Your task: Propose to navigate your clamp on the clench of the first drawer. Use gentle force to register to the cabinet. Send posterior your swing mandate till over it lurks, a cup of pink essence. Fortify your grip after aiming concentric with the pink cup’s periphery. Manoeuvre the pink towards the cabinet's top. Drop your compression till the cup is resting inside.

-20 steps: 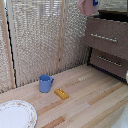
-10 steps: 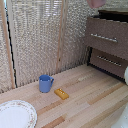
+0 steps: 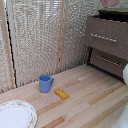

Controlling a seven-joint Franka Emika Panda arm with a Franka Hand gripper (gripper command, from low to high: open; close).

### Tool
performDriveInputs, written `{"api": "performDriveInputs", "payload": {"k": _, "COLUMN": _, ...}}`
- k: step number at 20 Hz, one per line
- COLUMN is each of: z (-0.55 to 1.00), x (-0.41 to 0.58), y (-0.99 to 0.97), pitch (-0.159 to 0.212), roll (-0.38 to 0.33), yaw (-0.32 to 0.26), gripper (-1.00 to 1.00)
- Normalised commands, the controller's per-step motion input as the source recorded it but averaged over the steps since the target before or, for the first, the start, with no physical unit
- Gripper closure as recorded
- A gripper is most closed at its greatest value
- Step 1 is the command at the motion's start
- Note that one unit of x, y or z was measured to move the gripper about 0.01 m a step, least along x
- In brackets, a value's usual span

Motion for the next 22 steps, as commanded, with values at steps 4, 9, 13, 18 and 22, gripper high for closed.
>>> {"api": "performDriveInputs", "payload": {"k": 4, "z": -0.02, "x": 0.009, "y": -0.6, "pitch": -0.003, "roll": 0.136, "yaw": 0.0, "gripper": 1.0}}
{"api": "performDriveInputs", "payload": {"k": 9, "z": -0.07, "x": 0.01, "y": -0.46, "pitch": 0.0, "roll": 0.078, "yaw": 0.004, "gripper": 1.0}}
{"api": "performDriveInputs", "payload": {"k": 13, "z": -0.06, "x": 0.0, "y": -0.27, "pitch": -0.003, "roll": 0.008, "yaw": 0.002, "gripper": -1.0}}
{"api": "performDriveInputs", "payload": {"k": 18, "z": 0.1, "x": 0.066, "y": -0.13, "pitch": 0.003, "roll": 0.0, "yaw": 0.009, "gripper": -1.0}}
{"api": "performDriveInputs", "payload": {"k": 22, "z": 0.59, "x": 0.149, "y": 0.06, "pitch": 0.0, "roll": 0.007, "yaw": -0.002, "gripper": -1.0}}
